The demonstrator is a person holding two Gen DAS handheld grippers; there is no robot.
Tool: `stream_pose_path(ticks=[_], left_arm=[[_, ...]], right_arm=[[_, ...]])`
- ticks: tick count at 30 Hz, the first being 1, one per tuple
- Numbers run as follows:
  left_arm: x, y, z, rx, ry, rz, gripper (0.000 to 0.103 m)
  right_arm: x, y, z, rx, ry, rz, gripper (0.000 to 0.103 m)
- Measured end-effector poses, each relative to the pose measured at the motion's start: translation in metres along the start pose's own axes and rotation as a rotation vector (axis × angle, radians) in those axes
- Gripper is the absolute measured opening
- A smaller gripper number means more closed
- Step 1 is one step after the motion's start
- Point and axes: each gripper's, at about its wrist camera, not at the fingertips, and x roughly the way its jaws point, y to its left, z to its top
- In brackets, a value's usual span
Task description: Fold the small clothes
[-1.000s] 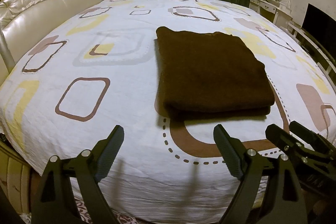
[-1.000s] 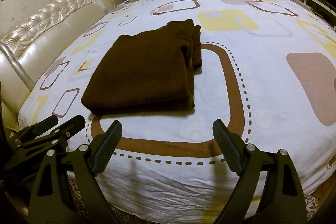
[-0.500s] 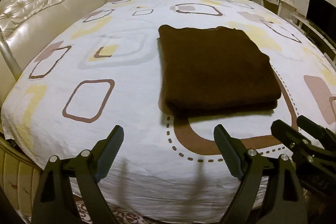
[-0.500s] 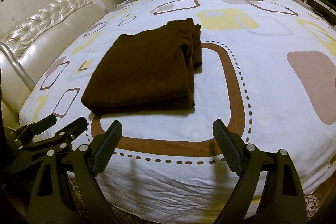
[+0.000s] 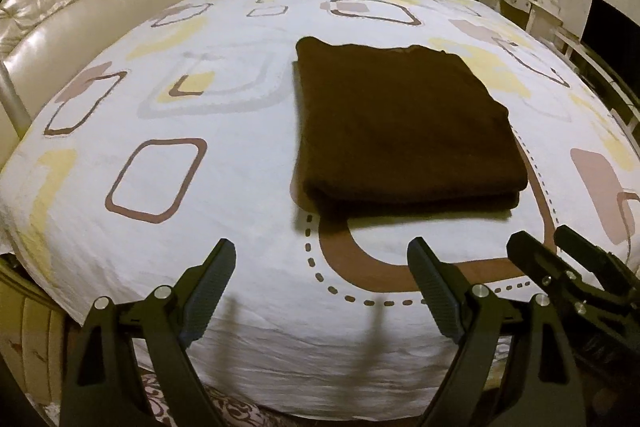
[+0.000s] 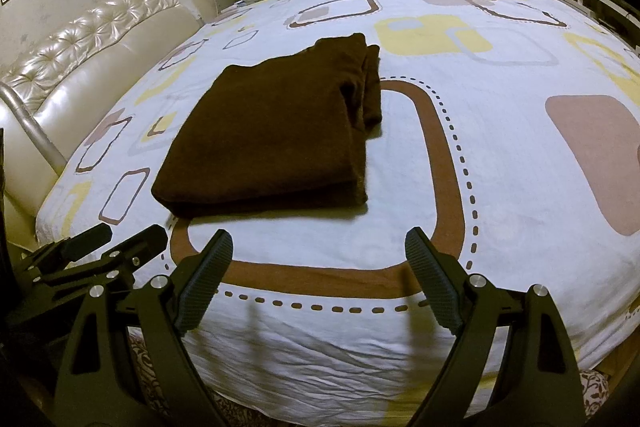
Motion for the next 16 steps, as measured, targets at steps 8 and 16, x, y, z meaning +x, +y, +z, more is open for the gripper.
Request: stream_pose_path(ticks=[8,16], left_arm=[[-0.011,0.017,0.024,-0.039,-0.036,-0.088,0.087],[0.023,0.144,0.137,-0.177,-0.147,0.124,0.087]], right_arm=[[0.006,-0.006,-0.001,0.009,0.031,0.012,0.088],[0.001,-0.03,0.083,0.047,-0.037,0.082,0.093]])
